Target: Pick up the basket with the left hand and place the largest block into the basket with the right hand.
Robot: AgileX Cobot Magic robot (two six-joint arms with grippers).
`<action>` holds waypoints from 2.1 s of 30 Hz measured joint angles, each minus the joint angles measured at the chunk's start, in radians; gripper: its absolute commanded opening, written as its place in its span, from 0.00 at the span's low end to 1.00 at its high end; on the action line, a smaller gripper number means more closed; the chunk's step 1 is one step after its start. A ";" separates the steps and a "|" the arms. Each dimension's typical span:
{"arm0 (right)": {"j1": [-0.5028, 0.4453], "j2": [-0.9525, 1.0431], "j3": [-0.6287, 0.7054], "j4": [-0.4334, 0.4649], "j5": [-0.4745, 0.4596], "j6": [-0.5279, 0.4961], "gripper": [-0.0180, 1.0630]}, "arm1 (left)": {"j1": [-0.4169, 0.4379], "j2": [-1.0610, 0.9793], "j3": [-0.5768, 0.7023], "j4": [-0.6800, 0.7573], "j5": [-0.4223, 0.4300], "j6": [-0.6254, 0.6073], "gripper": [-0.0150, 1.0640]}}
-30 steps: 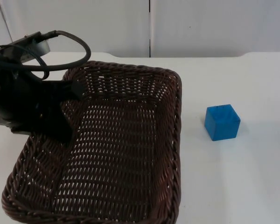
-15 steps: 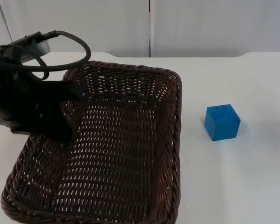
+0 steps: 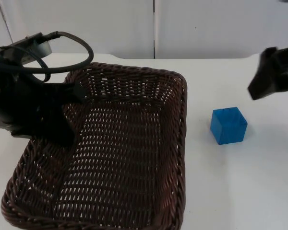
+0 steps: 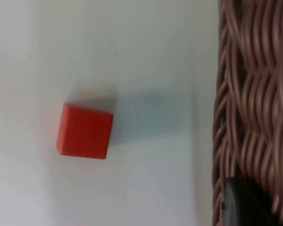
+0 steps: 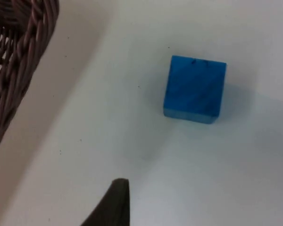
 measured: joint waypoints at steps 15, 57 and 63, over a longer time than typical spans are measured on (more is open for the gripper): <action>0.078 0.145 -0.066 -0.307 -0.044 0.468 0.99 | 0.000 0.000 0.000 0.000 0.000 0.000 0.01; 0.078 0.597 -0.188 -0.852 -0.342 1.011 0.96 | 0.000 0.000 0.000 0.009 -0.031 0.000 0.01; 0.078 0.599 -0.188 -0.857 -0.342 1.013 0.65 | 0.000 0.000 0.000 0.011 -0.031 0.000 0.01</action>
